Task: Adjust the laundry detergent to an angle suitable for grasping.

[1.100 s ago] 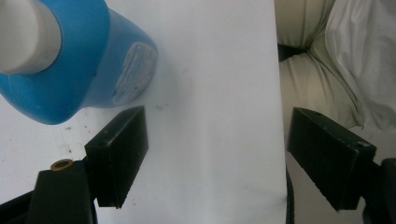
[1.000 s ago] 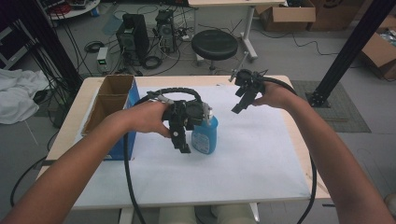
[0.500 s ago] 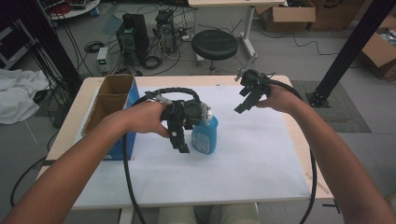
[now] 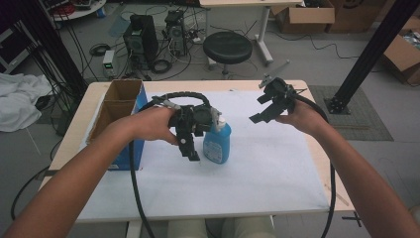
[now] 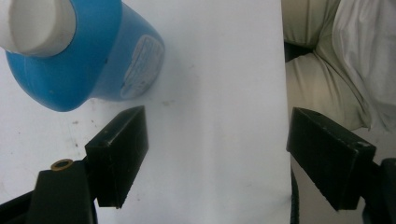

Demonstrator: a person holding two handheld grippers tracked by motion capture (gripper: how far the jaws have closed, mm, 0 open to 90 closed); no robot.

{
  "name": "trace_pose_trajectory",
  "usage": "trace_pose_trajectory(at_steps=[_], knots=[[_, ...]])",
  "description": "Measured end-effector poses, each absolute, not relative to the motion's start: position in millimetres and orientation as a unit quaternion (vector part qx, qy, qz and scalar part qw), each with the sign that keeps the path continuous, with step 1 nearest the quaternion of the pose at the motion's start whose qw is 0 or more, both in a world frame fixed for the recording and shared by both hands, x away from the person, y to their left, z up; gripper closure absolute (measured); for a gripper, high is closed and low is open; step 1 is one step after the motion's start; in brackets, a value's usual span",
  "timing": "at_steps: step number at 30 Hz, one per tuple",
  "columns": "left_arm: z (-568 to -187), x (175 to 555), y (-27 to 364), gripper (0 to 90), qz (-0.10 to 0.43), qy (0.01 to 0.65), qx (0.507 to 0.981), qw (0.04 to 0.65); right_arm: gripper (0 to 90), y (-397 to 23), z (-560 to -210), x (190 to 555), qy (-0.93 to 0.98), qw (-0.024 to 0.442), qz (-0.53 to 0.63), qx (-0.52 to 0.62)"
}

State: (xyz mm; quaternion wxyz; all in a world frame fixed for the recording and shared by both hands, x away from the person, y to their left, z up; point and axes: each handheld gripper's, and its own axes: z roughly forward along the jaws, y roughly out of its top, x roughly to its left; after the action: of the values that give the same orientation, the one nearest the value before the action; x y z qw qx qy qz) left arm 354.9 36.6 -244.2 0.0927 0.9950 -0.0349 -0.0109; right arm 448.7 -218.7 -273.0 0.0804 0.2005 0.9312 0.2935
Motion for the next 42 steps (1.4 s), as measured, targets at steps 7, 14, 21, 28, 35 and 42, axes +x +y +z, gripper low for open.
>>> trace_pose_trajectory(at_steps=[7,14,21,28,35,42], knots=[[-244.2,355.9,38.7,21.5,-0.01,-0.032,0.995,0.094,15.6,-231.1,-285.2,439.0,0.917,0.079,0.324,0.219],[-244.4,358.0,41.7,21.4,-0.008,-0.027,0.995,0.095,15.8,-244.9,-298.4,431.8,0.902,0.082,0.352,0.236],[-244.7,358.6,41.6,21.4,-0.009,-0.028,0.995,0.094,15.5,-252.7,-307.0,422.0,0.886,0.087,0.383,0.246],[-245.5,358.8,41.1,21.4,-0.009,-0.026,0.995,0.094,15.4,-256.2,-313.5,410.7,0.873,0.094,0.408,0.249],[-245.3,359.7,41.3,21.4,-0.007,-0.027,0.995,0.095,15.3,-255.1,-322.1,398.4,0.861,0.096,0.433,0.25],[-245.8,360.2,41.1,21.5,-0.007,-0.028,0.995,0.094,15.3,-250.3,-326.7,387.7,0.853,0.099,0.45,0.245]])
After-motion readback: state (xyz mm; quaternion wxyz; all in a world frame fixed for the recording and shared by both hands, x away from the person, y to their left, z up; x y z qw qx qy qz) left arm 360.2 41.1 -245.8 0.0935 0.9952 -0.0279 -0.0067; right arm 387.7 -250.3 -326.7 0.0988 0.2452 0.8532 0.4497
